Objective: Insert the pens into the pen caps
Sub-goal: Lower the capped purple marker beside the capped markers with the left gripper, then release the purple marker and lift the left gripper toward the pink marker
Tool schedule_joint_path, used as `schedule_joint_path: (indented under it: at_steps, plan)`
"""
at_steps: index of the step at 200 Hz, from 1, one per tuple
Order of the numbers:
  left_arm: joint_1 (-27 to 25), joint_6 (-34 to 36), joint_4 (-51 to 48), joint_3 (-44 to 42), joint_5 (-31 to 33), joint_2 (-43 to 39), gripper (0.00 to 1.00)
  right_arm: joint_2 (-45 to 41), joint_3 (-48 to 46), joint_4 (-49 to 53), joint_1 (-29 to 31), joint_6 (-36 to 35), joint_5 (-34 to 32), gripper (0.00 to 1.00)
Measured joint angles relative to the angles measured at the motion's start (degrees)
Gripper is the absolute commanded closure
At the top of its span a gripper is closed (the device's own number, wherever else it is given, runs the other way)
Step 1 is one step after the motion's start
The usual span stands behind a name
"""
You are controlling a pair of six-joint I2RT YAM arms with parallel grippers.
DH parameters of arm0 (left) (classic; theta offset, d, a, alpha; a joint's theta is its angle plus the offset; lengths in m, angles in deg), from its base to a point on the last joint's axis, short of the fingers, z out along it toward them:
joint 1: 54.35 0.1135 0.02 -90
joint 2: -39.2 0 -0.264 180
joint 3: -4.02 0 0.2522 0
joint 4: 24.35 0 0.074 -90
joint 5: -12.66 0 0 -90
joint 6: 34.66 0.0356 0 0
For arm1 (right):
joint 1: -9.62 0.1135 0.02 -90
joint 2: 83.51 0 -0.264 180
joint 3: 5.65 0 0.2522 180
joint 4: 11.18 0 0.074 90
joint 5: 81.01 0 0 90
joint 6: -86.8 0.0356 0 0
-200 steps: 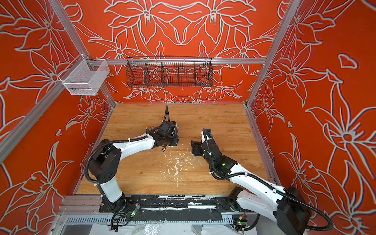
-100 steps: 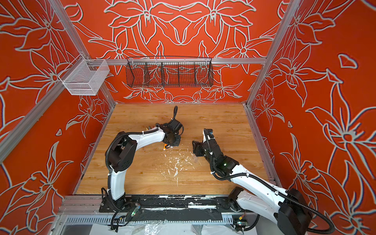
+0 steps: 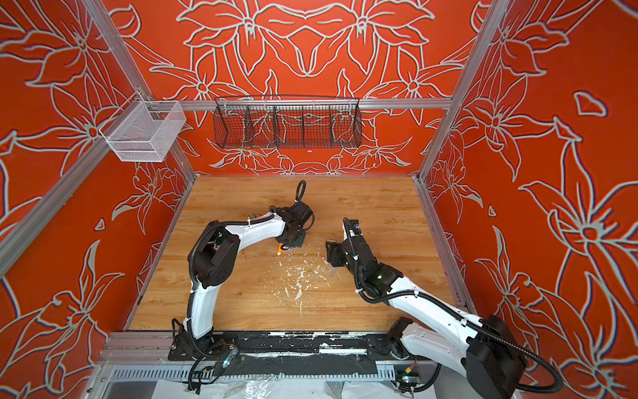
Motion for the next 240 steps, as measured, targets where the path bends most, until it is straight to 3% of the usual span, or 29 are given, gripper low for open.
schedule_joint_path:
  at_steps: [70, 143, 161, 201, 240]
  plan:
    - [0.0, 0.0, -0.8, 0.9, 1.4, 0.6, 0.75, 1.4, 0.0, 0.0, -1.6, 1.5, 2.5, 0.36]
    - [0.0, -0.4, -0.2, -0.3, 2.9, 0.0, 0.78, 4.2, 0.0, 0.0, -5.1, 4.2, 7.2, 0.38]
    - [0.0, -0.5, -0.3, -0.4, 3.4, -0.1, 0.83, 5.5, 0.0, 0.0, -6.4, 5.2, 8.9, 0.4]
    - [0.0, -0.6, -0.2, -0.6, 3.8, -0.1, 0.83, 9.1, 0.5, 0.0, -8.3, 7.2, 13.2, 0.51]
    - [0.0, -0.7, 1.0, -3.4, 4.3, -2.0, 0.8, 10.0, 1.8, 0.0, -8.5, 7.3, 15.4, 0.48]
